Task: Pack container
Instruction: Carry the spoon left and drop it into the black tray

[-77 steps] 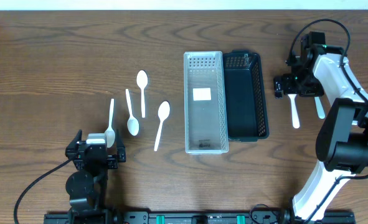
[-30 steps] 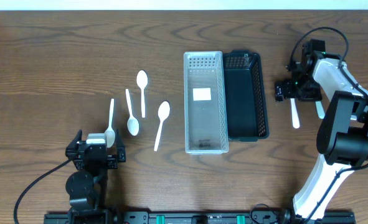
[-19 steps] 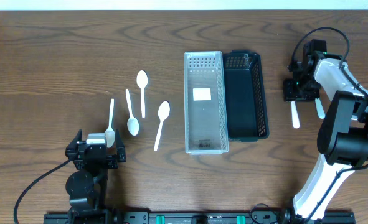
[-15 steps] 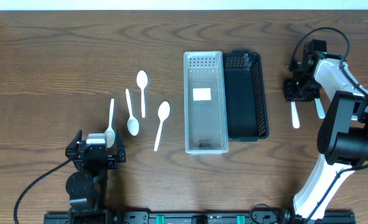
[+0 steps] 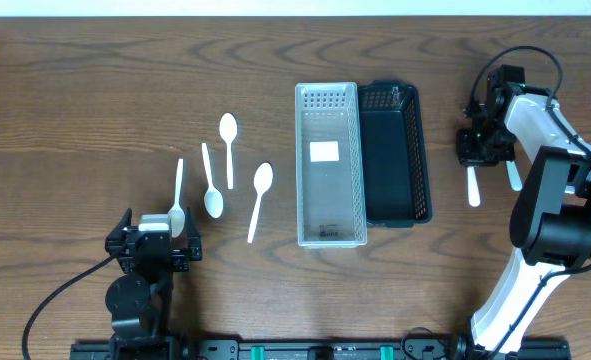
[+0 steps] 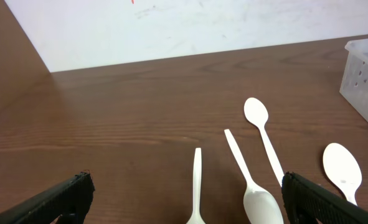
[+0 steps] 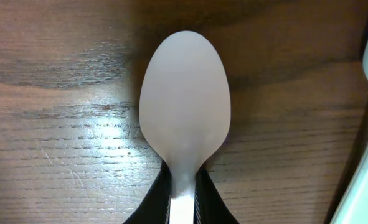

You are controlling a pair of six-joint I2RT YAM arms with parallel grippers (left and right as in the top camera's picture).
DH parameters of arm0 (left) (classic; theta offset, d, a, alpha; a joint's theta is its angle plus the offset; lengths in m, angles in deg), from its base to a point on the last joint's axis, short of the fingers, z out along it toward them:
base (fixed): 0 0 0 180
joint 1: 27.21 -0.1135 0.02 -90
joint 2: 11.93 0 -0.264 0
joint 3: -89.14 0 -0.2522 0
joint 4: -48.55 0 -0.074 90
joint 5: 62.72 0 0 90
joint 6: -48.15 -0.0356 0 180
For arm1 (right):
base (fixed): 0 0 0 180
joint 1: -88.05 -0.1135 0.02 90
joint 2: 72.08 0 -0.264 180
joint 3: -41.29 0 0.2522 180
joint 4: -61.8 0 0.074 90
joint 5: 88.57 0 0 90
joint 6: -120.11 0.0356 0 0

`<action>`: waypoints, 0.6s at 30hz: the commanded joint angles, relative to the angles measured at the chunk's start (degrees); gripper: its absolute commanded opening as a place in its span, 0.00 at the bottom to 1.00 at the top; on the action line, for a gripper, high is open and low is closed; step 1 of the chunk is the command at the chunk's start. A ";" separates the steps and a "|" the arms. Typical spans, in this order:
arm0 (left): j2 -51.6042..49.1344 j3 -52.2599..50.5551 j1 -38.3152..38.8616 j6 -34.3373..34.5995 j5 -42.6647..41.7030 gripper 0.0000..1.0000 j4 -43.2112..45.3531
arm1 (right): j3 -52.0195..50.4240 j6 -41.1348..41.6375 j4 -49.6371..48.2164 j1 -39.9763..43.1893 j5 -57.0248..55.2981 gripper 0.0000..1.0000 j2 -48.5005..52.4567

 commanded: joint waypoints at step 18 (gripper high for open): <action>0.09 -1.49 -0.24 0.28 -0.15 0.98 -0.37 | 39.54 4.72 27.10 -2.73 4.26 0.01 1.36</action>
